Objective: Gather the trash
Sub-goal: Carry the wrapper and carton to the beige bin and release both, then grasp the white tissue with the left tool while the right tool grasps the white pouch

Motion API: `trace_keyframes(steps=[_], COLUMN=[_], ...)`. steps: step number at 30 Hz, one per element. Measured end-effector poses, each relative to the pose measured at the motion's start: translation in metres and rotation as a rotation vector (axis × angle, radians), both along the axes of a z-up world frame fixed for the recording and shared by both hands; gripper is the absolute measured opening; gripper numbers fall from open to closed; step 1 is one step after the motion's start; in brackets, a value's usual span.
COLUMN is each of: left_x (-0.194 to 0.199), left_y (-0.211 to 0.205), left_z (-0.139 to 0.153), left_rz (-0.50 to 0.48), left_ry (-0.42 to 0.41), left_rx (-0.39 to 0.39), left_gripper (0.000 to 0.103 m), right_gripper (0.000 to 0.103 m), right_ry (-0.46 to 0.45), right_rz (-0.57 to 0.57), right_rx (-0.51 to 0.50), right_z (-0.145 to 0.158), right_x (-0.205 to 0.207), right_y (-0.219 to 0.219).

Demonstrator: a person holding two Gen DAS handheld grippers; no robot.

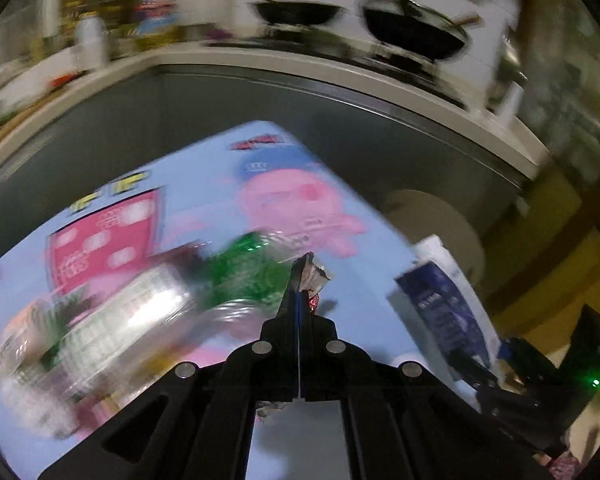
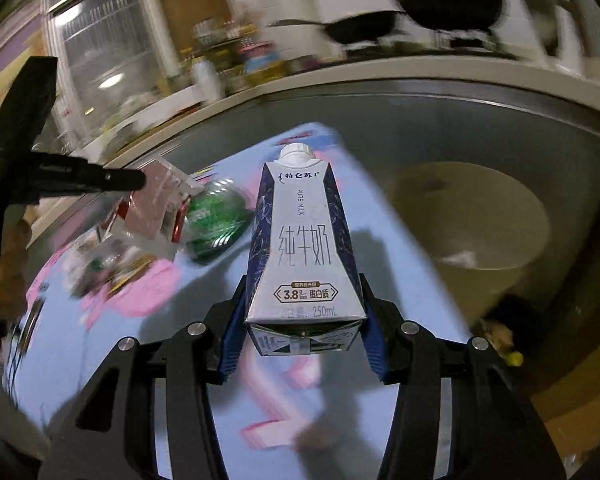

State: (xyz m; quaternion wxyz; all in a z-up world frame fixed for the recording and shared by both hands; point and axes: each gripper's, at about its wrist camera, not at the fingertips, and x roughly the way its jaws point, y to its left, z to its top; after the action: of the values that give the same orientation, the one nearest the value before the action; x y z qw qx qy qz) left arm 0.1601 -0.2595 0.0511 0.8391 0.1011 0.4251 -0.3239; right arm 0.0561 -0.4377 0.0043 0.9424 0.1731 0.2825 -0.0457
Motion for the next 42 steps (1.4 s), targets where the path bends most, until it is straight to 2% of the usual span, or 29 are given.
trace_keyframes(steps=[4, 8, 9, 10, 12, 13, 15, 18, 19, 22, 23, 25, 29, 34, 38, 42], left_x=[0.013, 0.021, 0.022, 0.024, 0.029, 0.03, 0.03, 0.026, 0.024, 0.015, 0.011, 0.008, 0.0, -0.012, -0.013, -0.014], left_y=[-0.088, -0.152, -0.166, -0.178, -0.194, -0.196, -0.188, -0.16, -0.148, -0.103, -0.075, -0.041, 0.056, 0.172, 0.239, 0.292], left_z=[-0.013, -0.026, -0.031, -0.035, -0.042, -0.043, -0.038, -0.025, -0.019, -0.003, 0.001, 0.004, 0.004, -0.004, -0.02, -0.035], left_rz=[-0.131, -0.217, -0.231, -0.237, -0.226, -0.207, -0.176, -0.159, -0.15, -0.12, -0.103, -0.074, 0.031, 0.209, 0.34, 0.443], left_ry=[0.048, 0.089, 0.093, 0.093, 0.069, 0.04, 0.001, 0.003, -0.004, -0.009, -0.007, -0.006, -0.032, -0.085, -0.051, -0.021], left_rx=[-0.001, -0.006, -0.007, 0.0, 0.033, 0.041, 0.032, -0.038, -0.057, -0.131, -0.157, -0.176, -0.166, -0.102, -0.105, -0.134], left_gripper=[0.0, 0.0, 0.005, 0.014, 0.063, 0.065, 0.059, 0.059, 0.059, 0.059, 0.059, 0.059, 0.059, 0.059, 0.059, 0.059], right_gripper=[0.049, 0.05, 0.052, 0.059, 0.073, 0.073, 0.072, 0.067, 0.062, 0.051, 0.05, 0.045, 0.043, 0.043, 0.043, 0.047], right_ry=[0.039, 0.097, 0.108, 0.113, 0.104, 0.09, 0.075, 0.045, 0.043, 0.026, 0.021, 0.011, 0.003, 0.024, 0.059, 0.084], right_rz=[-0.136, -0.209, -0.222, -0.233, -0.259, -0.267, -0.265, -0.259, -0.255, -0.241, -0.237, -0.223, -0.149, -0.01, 0.094, 0.186], right_rx=[0.042, 0.096, 0.105, 0.106, 0.097, 0.091, 0.076, 0.055, 0.053, 0.059, 0.066, 0.083, 0.089, 0.092, 0.109, 0.072], right_z=[-0.011, -0.025, -0.028, -0.028, -0.029, -0.027, -0.024, -0.019, -0.018, -0.014, -0.014, -0.012, -0.006, 0.001, 0.004, 0.01], right_x=[0.008, 0.021, 0.025, 0.027, 0.032, 0.032, 0.03, 0.02, 0.018, 0.01, 0.008, 0.006, 0.012, 0.04, 0.063, 0.082], right_y=[-0.058, -0.1, -0.107, -0.113, -0.118, -0.118, -0.114, -0.101, -0.098, -0.085, -0.079, -0.064, -0.033, 0.024, 0.069, 0.114])
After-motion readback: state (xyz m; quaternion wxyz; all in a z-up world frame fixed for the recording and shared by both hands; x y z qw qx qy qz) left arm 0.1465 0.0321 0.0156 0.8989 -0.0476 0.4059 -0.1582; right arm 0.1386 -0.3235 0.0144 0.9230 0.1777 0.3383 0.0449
